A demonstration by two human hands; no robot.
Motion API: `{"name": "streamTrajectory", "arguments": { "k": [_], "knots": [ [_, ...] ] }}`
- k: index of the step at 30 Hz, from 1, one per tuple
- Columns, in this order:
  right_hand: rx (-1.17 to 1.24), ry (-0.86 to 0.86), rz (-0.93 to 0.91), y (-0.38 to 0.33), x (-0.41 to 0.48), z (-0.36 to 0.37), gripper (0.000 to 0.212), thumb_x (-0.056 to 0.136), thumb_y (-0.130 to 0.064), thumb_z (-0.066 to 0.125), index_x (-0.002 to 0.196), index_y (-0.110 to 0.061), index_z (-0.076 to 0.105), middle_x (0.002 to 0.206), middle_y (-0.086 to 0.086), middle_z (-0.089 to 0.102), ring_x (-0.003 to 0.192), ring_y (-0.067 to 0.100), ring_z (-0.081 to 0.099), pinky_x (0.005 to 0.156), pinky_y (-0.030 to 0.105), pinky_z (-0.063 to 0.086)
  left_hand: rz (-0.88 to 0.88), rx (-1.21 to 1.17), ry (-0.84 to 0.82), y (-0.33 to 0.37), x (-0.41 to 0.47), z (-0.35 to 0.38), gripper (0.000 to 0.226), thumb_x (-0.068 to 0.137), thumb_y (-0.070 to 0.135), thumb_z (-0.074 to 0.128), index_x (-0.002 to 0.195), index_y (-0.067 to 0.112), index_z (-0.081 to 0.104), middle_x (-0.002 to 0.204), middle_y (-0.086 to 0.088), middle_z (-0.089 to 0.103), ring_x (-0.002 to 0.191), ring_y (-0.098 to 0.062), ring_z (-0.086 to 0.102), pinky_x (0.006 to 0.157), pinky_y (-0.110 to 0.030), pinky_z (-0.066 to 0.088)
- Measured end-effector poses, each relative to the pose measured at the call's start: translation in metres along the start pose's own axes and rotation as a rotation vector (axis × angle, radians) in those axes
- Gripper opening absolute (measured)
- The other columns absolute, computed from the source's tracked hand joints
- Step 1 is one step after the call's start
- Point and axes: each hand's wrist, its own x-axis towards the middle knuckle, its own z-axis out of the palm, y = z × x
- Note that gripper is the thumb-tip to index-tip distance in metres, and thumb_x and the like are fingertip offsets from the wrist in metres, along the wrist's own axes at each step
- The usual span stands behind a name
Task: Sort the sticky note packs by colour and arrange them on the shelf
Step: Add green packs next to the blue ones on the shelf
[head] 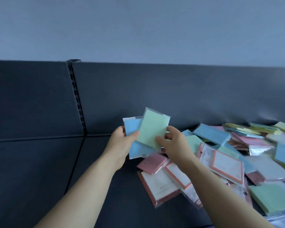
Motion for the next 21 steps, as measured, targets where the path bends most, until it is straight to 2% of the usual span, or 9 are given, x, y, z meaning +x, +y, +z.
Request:
{"name": "streamTrajectory", "arguments": {
  "k": [3, 4, 7, 10, 12, 13, 16, 19, 21],
  "knots": [
    [0.052, -0.022, 0.022, -0.005, 0.002, 0.017, 0.025, 0.088, -0.005, 0.06, 0.113, -0.01, 0.059, 0.09, 0.007, 0.072, 0.068, 0.028, 0.067, 0.07, 0.042, 0.057, -0.021, 0.023, 0.029, 0.003, -0.013, -0.017, 0.024, 0.091, -0.005, 0.045, 0.104, 0.005, 0.062, 0.102, -0.011, 0.073, 0.099, -0.03, 0.068, 0.096, -0.054, 0.05],
    [0.074, -0.038, 0.034, -0.006, 0.003, 0.023, 0.025, 0.088, -0.004, 0.06, 0.112, -0.008, 0.058, 0.089, 0.009, 0.072, 0.07, 0.03, 0.067, 0.071, 0.043, 0.057, -0.008, 0.062, 0.06, 0.002, -0.016, -0.024, 0.026, 0.09, -0.006, 0.044, 0.104, 0.006, 0.062, 0.102, -0.009, 0.073, 0.1, -0.029, 0.068, 0.097, -0.053, 0.049],
    [0.128, -0.091, 0.068, -0.01, 0.002, 0.044, 0.023, 0.088, -0.002, 0.059, 0.109, -0.011, 0.056, 0.087, 0.007, 0.072, 0.08, 0.033, 0.069, 0.076, 0.049, 0.058, 0.07, 0.175, 0.198, 0.001, -0.029, -0.05, 0.025, 0.091, 0.003, 0.051, 0.098, 0.022, 0.065, 0.1, 0.0, 0.073, 0.101, -0.028, 0.066, 0.097, -0.05, 0.049],
    [0.142, -0.148, 0.038, -0.02, -0.003, 0.069, 0.023, 0.089, 0.0, 0.056, 0.107, -0.013, 0.055, 0.092, 0.009, 0.071, 0.083, 0.03, 0.069, 0.072, 0.044, 0.059, 0.151, 0.229, 0.307, 0.004, -0.044, -0.08, 0.028, 0.093, 0.011, 0.053, 0.096, 0.036, 0.065, 0.099, 0.006, 0.072, 0.099, -0.024, 0.065, 0.077, -0.031, 0.055],
    [0.161, -0.215, 0.028, -0.03, -0.009, 0.089, 0.024, 0.09, 0.001, 0.055, 0.11, -0.012, 0.055, 0.099, 0.011, 0.069, 0.086, 0.027, 0.069, 0.059, 0.033, 0.057, 0.185, 0.241, 0.384, 0.006, -0.053, -0.102, 0.029, 0.095, 0.011, 0.052, 0.113, 0.029, 0.066, 0.101, 0.013, 0.07, 0.097, -0.012, 0.066, 0.071, -0.021, 0.052],
    [0.173, -0.251, 0.029, -0.035, -0.013, 0.1, 0.027, 0.09, 0.001, 0.054, 0.114, -0.011, 0.054, 0.103, 0.011, 0.068, 0.087, 0.025, 0.068, 0.056, 0.03, 0.056, 0.196, 0.254, 0.424, 0.008, -0.058, -0.114, 0.03, 0.096, 0.011, 0.051, 0.118, 0.026, 0.065, 0.101, 0.015, 0.069, 0.096, -0.008, 0.065, 0.073, -0.024, 0.053],
    [0.191, -0.34, 0.016, -0.052, -0.023, 0.133, 0.033, 0.091, 0.0, 0.052, 0.122, -0.014, 0.05, 0.11, 0.009, 0.063, 0.091, 0.024, 0.066, 0.054, 0.031, 0.057, 0.203, 0.277, 0.53, 0.011, -0.07, -0.151, 0.032, 0.097, 0.013, 0.051, 0.126, 0.023, 0.06, 0.102, 0.014, 0.066, 0.09, -0.006, 0.063, 0.073, -0.037, 0.057],
    [0.182, -0.406, -0.021, -0.072, -0.037, 0.17, 0.036, 0.092, 0.0, 0.05, 0.124, -0.016, 0.048, 0.111, 0.005, 0.063, 0.088, 0.022, 0.066, 0.053, 0.029, 0.056, 0.175, 0.273, 0.619, 0.014, -0.083, -0.194, 0.033, 0.097, 0.014, 0.051, 0.129, 0.021, 0.053, 0.105, 0.01, 0.061, 0.083, -0.002, 0.058, 0.059, -0.02, 0.047],
    [0.179, -0.438, -0.031, -0.085, -0.048, 0.198, 0.036, 0.092, 0.0, 0.049, 0.125, -0.014, 0.049, 0.108, 0.005, 0.064, 0.083, 0.021, 0.068, 0.057, 0.032, 0.058, 0.14, 0.264, 0.631, 0.018, -0.093, -0.228, 0.033, 0.094, 0.01, 0.05, 0.125, 0.018, 0.055, 0.108, 0.008, 0.066, 0.086, -0.007, 0.063, 0.056, -0.019, 0.045]
  ]
}}
